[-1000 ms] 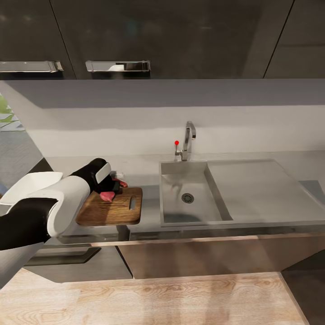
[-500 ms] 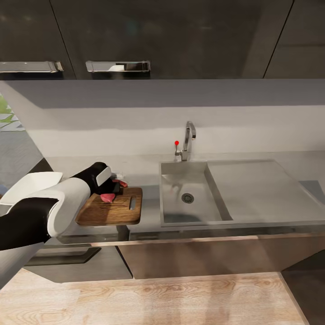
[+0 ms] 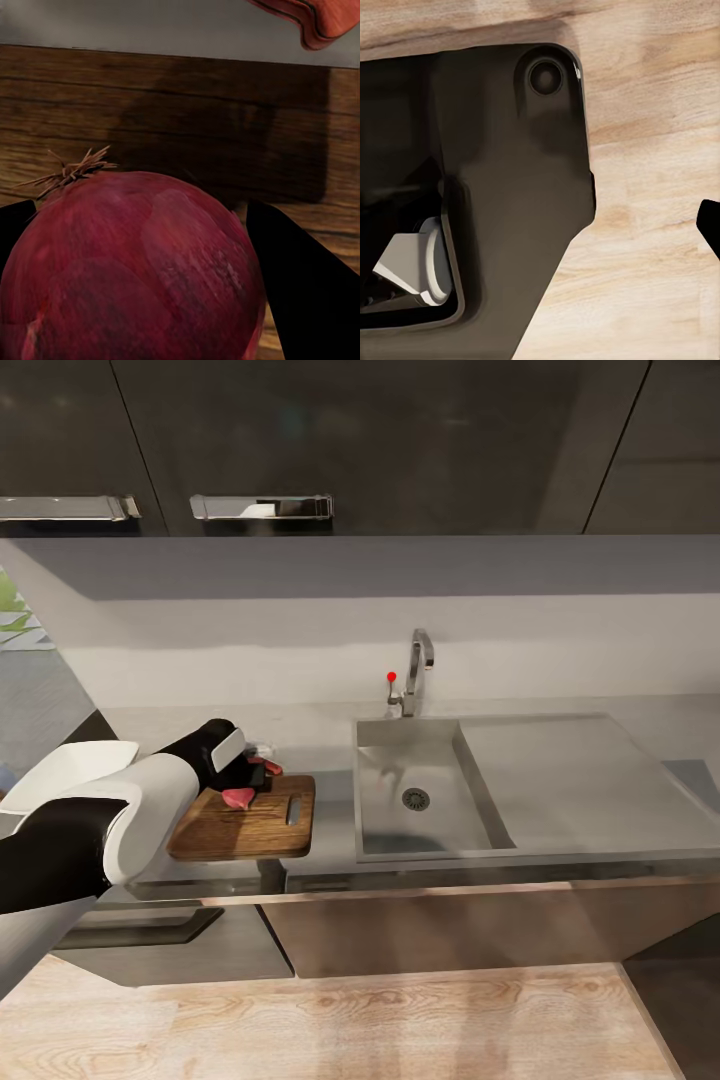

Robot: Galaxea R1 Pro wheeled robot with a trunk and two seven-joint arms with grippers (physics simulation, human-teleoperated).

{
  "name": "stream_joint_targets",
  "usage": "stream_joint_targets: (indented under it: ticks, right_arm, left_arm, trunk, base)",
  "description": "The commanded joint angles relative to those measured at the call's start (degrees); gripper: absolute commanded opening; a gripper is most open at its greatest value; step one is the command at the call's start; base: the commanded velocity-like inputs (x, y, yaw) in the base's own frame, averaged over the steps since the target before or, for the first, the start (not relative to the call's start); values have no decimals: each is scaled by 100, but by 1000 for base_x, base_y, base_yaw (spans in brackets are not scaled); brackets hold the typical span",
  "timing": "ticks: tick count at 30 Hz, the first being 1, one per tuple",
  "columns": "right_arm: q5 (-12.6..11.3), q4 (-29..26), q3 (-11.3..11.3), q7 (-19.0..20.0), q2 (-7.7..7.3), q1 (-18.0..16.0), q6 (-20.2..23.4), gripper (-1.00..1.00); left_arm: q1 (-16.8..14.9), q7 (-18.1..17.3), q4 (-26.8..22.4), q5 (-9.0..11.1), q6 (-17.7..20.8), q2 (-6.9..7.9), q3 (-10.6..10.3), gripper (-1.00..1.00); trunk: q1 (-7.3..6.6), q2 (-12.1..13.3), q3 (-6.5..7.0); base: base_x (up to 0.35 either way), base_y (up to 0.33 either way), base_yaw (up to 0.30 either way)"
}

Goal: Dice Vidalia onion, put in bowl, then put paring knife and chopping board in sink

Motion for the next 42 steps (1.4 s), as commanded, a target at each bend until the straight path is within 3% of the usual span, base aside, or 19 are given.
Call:
stream_joint_targets:
  ticks: [1, 42]
  right_arm:
    - [-44, -14, 48, -46, -8, 0, -11, 100]
    - [-46, -14, 47, -46, -8, -1, -13, 100]
  left_arm:
    - [2, 38, 174, 12, 29, 0, -80, -100]
    - [2, 38, 131, -2, 28, 9, -80, -100]
  trunk:
    - [5, -8, -11]
    - [5, -8, -11]
  base:
    - [0, 0, 0]
    - [0, 0, 0]
